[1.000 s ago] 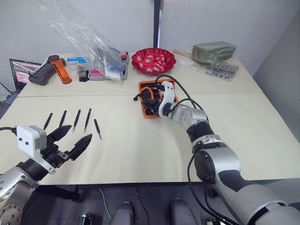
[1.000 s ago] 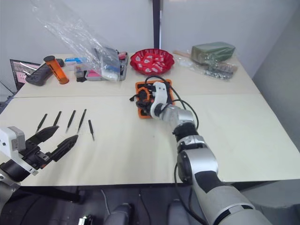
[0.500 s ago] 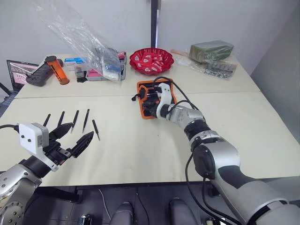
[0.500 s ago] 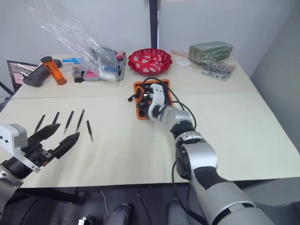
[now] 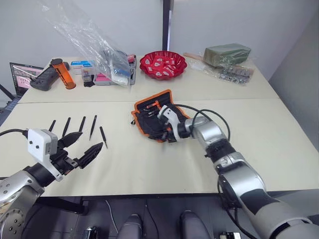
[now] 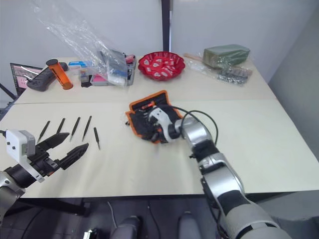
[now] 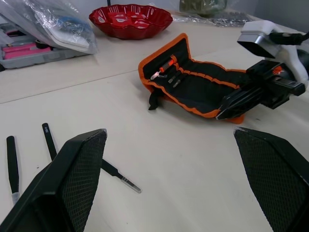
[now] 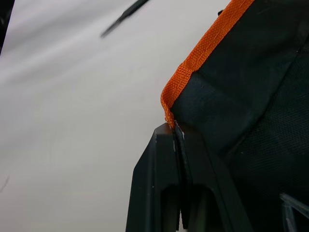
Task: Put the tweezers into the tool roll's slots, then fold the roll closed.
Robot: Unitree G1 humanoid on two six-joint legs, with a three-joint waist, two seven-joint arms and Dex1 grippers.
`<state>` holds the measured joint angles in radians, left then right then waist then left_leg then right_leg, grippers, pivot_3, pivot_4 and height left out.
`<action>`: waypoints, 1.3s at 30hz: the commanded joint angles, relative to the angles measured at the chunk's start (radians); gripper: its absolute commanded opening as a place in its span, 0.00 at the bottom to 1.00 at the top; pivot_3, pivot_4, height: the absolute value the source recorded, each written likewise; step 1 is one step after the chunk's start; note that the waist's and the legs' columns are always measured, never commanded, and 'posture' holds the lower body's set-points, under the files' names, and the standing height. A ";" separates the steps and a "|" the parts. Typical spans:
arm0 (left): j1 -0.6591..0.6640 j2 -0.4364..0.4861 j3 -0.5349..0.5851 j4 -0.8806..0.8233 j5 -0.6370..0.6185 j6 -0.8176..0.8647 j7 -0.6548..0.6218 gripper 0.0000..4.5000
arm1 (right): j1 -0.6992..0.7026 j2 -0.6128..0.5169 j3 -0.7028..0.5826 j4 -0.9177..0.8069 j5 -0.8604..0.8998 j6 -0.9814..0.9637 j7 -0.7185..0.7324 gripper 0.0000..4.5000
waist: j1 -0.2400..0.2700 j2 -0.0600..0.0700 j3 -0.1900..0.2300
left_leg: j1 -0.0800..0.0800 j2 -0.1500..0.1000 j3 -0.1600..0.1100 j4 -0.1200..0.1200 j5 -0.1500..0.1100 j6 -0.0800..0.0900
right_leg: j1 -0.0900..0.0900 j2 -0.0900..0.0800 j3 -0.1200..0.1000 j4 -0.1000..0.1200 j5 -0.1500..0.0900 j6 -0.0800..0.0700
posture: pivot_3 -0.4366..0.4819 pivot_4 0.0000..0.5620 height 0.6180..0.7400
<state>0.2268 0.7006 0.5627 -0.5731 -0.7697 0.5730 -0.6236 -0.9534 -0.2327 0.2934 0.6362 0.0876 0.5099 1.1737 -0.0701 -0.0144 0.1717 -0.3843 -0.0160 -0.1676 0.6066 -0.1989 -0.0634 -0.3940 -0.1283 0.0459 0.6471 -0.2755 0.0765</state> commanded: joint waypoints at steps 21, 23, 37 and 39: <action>-0.307 0.113 -0.213 0.247 0.073 -0.034 -0.264 1.00 | 0.250 -0.104 -0.001 -0.624 0.130 0.377 -0.084 0.14 | 0.006 -0.001 0.000 | -0.001 0.000 0.000 0.001 0.000 0.000 | -0.001 0.000 0.000 0.000 0.000 0.000 | 0.48 0.27 1.00; -0.338 0.113 -0.224 0.269 0.069 -0.031 -0.283 1.00 | 0.264 -0.131 -0.021 -0.676 0.169 0.418 -0.084 0.28 | 0.009 -0.001 0.000 | -0.001 0.000 0.000 0.001 0.000 0.000 | 0.000 0.000 0.000 0.000 0.000 0.000 | 0.48 0.27 1.00; -0.689 0.017 -0.398 0.472 0.100 -0.007 -0.323 0.37 | 0.292 -0.117 -0.414 -0.771 0.440 0.645 -0.341 0.45 | 0.022 -0.001 0.000 | -0.002 0.000 -0.001 0.002 0.000 0.000 | 0.000 0.000 -0.001 0.001 0.000 0.001 | 0.48 0.27 1.00; -0.743 -0.006 -0.433 0.519 0.132 -0.022 -0.330 0.23 | 0.305 -0.096 -0.407 -0.741 0.413 0.607 -0.405 0.30 | 0.022 -0.001 0.000 | -0.002 0.000 -0.001 0.002 0.000 0.000 | 0.000 0.000 -0.001 0.001 0.000 0.001 | 0.48 0.27 1.00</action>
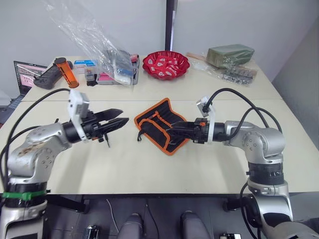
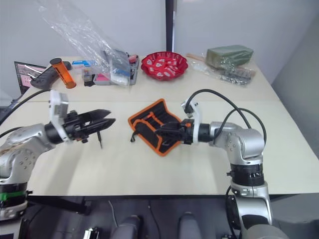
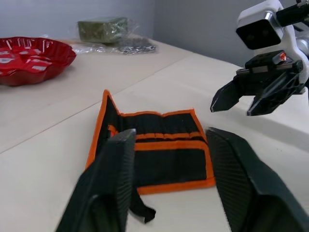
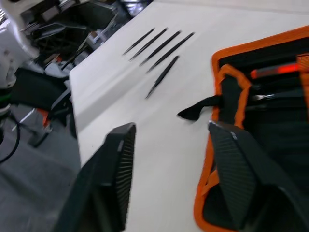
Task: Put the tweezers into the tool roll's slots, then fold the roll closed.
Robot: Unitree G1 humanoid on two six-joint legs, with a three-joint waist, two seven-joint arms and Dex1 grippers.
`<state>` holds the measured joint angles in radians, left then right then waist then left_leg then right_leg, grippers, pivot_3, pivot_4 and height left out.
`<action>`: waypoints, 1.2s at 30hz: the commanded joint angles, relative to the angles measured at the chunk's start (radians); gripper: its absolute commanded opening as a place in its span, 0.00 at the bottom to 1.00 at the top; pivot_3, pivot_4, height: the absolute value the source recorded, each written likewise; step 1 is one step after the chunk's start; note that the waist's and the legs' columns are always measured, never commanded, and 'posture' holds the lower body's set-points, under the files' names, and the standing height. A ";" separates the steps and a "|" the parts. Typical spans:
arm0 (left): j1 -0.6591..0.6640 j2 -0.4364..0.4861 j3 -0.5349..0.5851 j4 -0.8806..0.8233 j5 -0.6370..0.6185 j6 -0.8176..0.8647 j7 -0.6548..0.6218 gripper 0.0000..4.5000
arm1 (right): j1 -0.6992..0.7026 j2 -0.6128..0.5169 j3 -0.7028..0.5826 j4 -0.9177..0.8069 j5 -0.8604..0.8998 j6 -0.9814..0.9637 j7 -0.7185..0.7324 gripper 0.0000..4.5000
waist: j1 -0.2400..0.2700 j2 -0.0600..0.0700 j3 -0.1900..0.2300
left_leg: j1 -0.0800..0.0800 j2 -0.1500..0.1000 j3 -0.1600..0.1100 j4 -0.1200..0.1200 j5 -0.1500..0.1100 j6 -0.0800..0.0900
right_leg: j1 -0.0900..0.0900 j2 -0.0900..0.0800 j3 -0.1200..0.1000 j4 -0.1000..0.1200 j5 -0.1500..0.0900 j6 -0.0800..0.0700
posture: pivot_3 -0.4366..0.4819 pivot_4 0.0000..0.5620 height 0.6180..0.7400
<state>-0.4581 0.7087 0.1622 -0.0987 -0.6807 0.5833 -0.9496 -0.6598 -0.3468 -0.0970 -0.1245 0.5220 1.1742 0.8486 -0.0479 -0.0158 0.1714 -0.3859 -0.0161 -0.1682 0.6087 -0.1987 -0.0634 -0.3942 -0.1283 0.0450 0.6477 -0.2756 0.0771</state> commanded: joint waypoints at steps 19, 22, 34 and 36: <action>-0.149 0.006 -0.135 0.196 0.164 -0.044 -0.150 0.70 | 0.092 0.104 -0.029 -0.049 0.074 -0.002 -0.315 0.71 | -0.023 0.000 0.000 | -0.001 0.000 -0.001 -0.001 0.001 0.000 | -0.002 0.000 0.000 0.001 0.000 0.000 | 0.48 0.27 1.00; -0.131 0.023 -0.142 0.176 0.174 -0.041 -0.174 0.91 | 0.092 0.131 -0.020 -0.021 0.074 -0.003 -0.336 0.79 | -0.023 0.000 0.000 | -0.001 0.000 -0.001 -0.001 0.001 0.000 | -0.003 0.000 0.000 0.001 0.000 0.000 | 0.48 0.27 1.00; -0.080 0.071 -0.122 0.173 0.241 -0.098 -0.176 0.92 | 0.095 0.189 0.062 0.059 0.054 -0.090 -0.349 0.45 | -0.022 0.000 0.000 | -0.002 0.000 -0.001 -0.001 0.001 -0.001 | -0.003 0.000 0.000 0.001 0.000 0.000 | 0.48 0.27 1.00; -0.077 0.077 -0.125 0.178 0.253 -0.110 -0.178 0.92 | 0.098 0.192 0.064 0.035 0.078 -0.099 -0.329 0.30 | -0.022 0.000 0.000 | -0.001 0.000 -0.001 -0.001 0.001 -0.001 | -0.003 0.000 0.000 0.001 0.000 0.000 | 0.48 0.27 1.00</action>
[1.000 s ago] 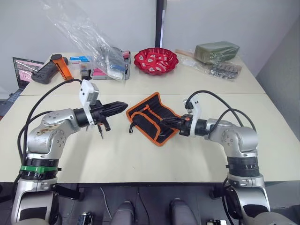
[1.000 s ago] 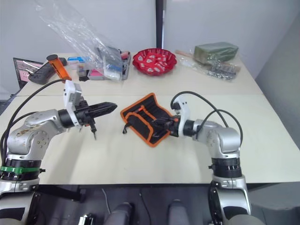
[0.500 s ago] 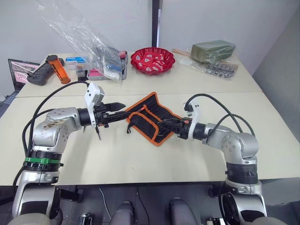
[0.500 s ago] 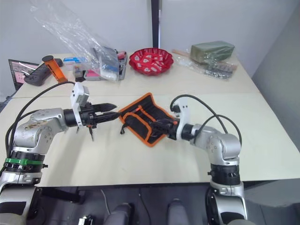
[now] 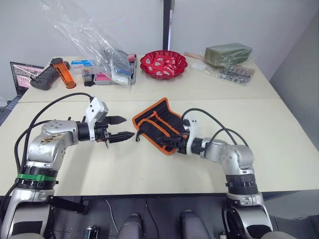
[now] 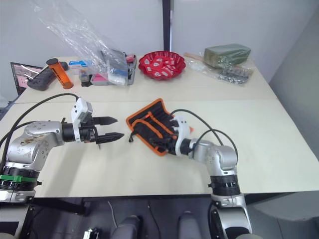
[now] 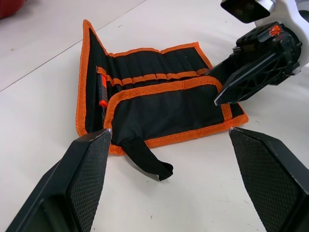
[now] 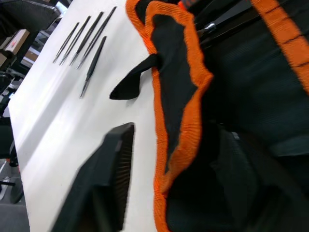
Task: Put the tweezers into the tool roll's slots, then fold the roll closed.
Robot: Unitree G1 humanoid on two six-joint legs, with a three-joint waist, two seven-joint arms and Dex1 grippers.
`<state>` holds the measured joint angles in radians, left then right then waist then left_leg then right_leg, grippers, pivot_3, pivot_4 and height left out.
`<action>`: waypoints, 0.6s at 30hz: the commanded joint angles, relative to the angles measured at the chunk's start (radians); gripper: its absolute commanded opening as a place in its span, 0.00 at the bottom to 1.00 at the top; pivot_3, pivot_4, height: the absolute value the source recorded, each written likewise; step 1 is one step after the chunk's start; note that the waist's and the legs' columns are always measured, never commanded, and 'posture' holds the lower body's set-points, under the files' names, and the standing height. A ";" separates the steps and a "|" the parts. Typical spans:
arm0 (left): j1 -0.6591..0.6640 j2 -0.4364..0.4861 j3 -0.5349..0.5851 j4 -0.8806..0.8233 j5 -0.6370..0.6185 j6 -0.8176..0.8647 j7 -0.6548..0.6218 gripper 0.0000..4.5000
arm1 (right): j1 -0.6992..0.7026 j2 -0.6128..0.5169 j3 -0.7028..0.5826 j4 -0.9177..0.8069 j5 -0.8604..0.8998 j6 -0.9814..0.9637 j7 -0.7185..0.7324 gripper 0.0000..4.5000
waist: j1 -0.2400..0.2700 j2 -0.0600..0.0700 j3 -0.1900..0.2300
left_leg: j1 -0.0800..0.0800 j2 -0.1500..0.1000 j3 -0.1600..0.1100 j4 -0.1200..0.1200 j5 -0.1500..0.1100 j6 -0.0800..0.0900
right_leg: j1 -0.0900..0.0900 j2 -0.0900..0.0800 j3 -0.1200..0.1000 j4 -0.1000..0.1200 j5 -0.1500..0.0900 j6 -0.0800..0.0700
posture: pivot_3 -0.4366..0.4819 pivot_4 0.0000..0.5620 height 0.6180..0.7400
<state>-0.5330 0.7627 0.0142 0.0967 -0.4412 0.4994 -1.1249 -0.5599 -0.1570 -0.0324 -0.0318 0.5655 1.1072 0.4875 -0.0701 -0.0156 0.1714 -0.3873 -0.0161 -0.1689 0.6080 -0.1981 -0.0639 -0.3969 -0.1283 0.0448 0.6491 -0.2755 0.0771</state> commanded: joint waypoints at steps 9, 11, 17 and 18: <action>-0.031 0.040 0.006 0.024 0.030 -0.053 -0.065 0.92 | 0.022 -0.037 0.078 -0.133 0.027 -0.058 0.094 0.00 | 0.000 0.000 0.000 | 0.000 0.000 0.000 0.000 0.000 0.000 | 0.000 0.000 0.000 0.000 0.000 0.000 | 0.48 0.27 1.00; -0.065 0.039 -0.015 0.059 0.047 -0.064 -0.092 0.92 | 0.033 -0.052 0.130 -0.144 0.008 -0.065 0.109 0.00 | 0.001 0.000 0.000 | 0.000 0.000 0.000 0.000 0.000 0.000 | 0.000 0.000 0.000 0.000 0.000 0.000 | 0.48 0.27 1.00; -0.180 0.025 -0.108 0.161 0.123 -0.109 -0.183 0.92 | 0.054 -0.095 0.280 -0.125 -0.065 -0.133 0.142 0.00 | 0.000 0.000 0.000 | 0.000 0.000 0.000 0.001 0.000 0.000 | 0.000 0.000 0.000 0.000 0.000 0.000 | 0.48 0.27 1.00; -0.197 0.030 -0.145 0.188 0.176 -0.195 -0.208 0.92 | 0.052 -0.091 0.283 -0.116 -0.068 -0.140 0.141 0.00 | 0.000 0.000 0.000 | 0.000 0.000 0.000 0.000 0.000 0.000 | 0.000 0.000 0.000 0.000 0.000 0.000 | 0.48 0.27 1.00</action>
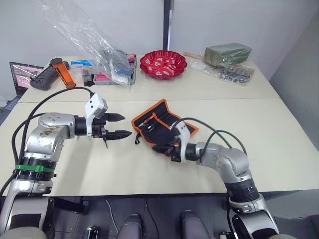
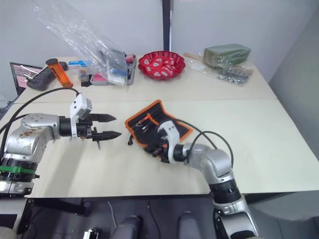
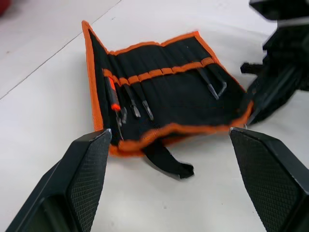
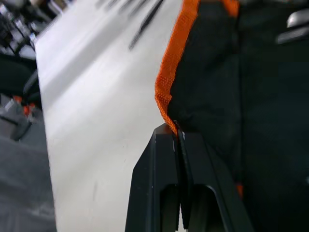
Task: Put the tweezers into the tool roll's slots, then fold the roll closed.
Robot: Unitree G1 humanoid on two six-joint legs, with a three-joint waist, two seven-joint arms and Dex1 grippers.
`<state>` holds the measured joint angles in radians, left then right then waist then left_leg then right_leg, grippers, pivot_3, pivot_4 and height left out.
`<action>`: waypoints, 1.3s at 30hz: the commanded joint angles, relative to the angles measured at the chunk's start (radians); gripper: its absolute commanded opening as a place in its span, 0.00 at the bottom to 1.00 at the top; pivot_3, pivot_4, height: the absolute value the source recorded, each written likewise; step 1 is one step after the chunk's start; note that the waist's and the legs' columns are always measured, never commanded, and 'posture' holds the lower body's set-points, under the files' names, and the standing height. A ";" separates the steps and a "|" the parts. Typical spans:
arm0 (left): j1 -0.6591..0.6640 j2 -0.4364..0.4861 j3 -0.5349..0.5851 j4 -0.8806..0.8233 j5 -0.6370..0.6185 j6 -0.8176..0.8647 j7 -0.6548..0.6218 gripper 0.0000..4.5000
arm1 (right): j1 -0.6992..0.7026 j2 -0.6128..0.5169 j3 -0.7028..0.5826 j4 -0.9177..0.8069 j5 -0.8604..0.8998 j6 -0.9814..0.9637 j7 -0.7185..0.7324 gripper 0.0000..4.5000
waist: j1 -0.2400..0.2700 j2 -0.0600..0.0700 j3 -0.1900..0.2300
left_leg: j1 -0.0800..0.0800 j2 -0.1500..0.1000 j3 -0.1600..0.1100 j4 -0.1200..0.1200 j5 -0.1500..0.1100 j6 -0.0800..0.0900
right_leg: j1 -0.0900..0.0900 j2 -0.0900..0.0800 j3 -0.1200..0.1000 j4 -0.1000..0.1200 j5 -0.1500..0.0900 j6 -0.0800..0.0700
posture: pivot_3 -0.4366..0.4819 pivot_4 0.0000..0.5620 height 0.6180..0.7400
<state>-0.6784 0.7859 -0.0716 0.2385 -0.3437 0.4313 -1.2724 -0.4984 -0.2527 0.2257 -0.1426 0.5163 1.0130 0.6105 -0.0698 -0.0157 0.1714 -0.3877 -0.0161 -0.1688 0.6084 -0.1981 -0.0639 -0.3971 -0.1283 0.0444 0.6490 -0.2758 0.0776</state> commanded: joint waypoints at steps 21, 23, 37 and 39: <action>-0.464 -0.142 -0.362 0.785 0.647 -1.227 0.013 0.21 | -0.018 0.041 -0.040 -0.002 -0.008 -0.059 -0.007 0.00 | -0.006 -0.001 0.000 | -0.003 0.000 -0.001 0.003 0.001 0.000 | -0.006 0.000 0.000 0.009 0.000 0.001 | 0.48 0.27 1.00; -0.473 -0.150 -0.368 0.807 0.666 -1.248 0.028 0.07 | -0.019 0.043 -0.047 -0.007 -0.005 -0.054 -0.010 0.00 | -0.004 -0.001 0.000 | -0.003 0.000 -0.001 0.003 0.001 0.000 | -0.006 0.000 -0.001 0.009 0.000 0.001 | 0.48 0.27 1.00; -0.382 -0.135 -0.410 0.808 0.741 -1.346 0.074 0.00 | 0.013 0.012 0.028 0.006 -0.045 -0.050 0.013 0.28 | -0.005 -0.001 -0.001 | -0.003 -0.001 -0.001 0.004 0.001 0.000 | -0.006 0.000 0.000 0.010 0.000 0.001 | 0.48 0.27 1.00; -0.360 -0.133 -0.430 0.800 0.784 -1.362 0.122 0.00 | 0.014 -0.008 0.052 0.003 -0.050 -0.046 0.034 0.44 | -0.003 -0.001 -0.001 | -0.003 -0.001 -0.001 0.004 0.001 0.000 | -0.006 0.000 0.000 0.011 0.000 0.001 | 0.48 0.27 1.00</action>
<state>-1.0587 0.6425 -0.4664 1.0470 0.3886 -0.9134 -1.1709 -0.4878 -0.2513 0.2570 -0.1235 0.4720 0.9634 0.6281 -0.0731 -0.0169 0.1703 -0.3895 -0.0168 -0.1700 0.6132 -0.1976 -0.0640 -0.4024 -0.1283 0.0441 0.6604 -0.2756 0.0791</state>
